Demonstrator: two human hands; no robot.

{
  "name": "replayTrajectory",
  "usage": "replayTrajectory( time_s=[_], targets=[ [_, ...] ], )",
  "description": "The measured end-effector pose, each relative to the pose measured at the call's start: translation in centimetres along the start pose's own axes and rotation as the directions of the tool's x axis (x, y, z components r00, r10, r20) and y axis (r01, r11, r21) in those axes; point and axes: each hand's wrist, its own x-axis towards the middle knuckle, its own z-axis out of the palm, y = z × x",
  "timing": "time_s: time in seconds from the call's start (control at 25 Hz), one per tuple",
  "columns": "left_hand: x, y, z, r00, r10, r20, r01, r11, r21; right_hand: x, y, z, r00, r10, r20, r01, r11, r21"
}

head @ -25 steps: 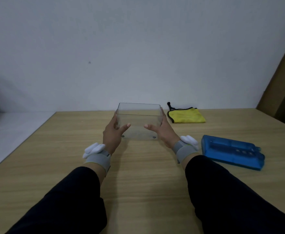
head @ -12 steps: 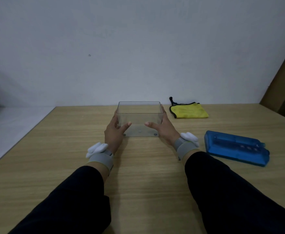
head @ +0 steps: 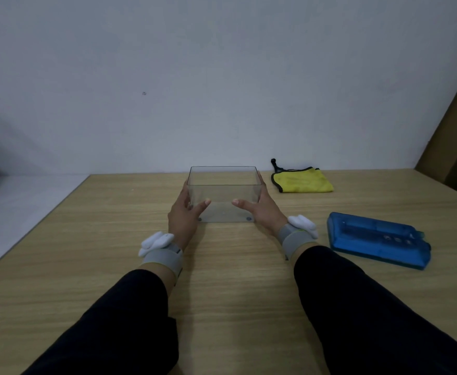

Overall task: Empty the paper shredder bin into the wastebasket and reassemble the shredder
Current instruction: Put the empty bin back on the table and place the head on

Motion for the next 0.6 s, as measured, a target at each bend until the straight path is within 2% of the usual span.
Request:
replayTrajectory(
  time_s=[0.28,0.44,0.6],
  targets=[
    [-0.5,0.8,-0.1,1.0,-0.018,0.021,0.016,0.995,0.094,-0.6,-0.2,0.1,0.999,0.044,-0.012,-0.045,0.996,-0.076],
    [-0.8,1.8,-0.4,0.986,-0.16,0.038,0.149,0.967,0.207,-1.3,-0.5,-0.1,0.997,0.083,-0.005,-0.083,0.99,-0.112],
    [-2.5,2.9,-0.8,0.984,-0.171,0.043,0.155,0.954,0.256,-3.4,-1.3,-0.8,0.992,0.123,-0.028,-0.126,0.984,-0.127]
  ],
)
